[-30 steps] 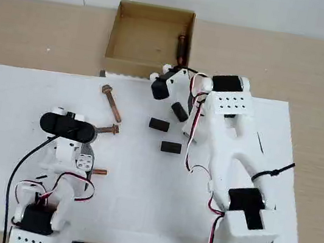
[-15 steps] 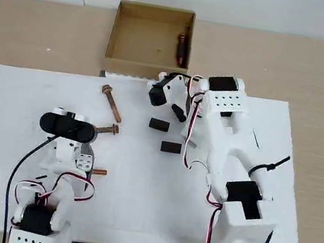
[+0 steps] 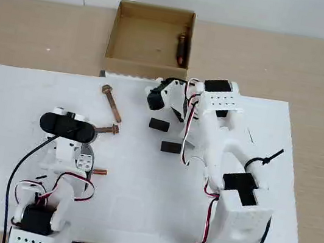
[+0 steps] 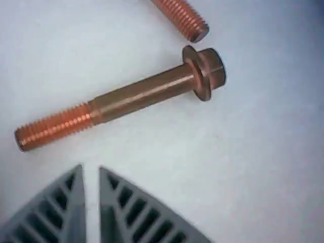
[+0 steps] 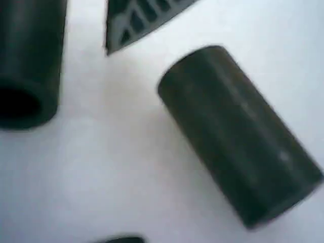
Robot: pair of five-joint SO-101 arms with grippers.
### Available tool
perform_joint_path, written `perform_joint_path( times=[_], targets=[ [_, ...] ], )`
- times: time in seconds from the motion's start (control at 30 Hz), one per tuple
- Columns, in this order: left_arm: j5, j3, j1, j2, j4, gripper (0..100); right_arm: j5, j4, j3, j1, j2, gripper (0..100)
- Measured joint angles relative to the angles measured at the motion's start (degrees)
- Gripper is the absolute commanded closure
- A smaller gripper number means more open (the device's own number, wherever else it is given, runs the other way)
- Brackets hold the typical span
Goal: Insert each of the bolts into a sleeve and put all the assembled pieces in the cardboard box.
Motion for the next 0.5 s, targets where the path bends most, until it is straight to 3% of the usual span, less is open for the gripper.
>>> perform_joint_path(
  times=[0.17,0.5],
  targets=[
    [0.0,0.0,0.0,0.0,0.0,99,0.0,-0.53,-0.97,0.53,1.23,98.5],
    [0.0,0.0,0.0,0.0,0.0,99,-0.26,1.49,-2.11,0.53,1.41,99.1]
  ],
)
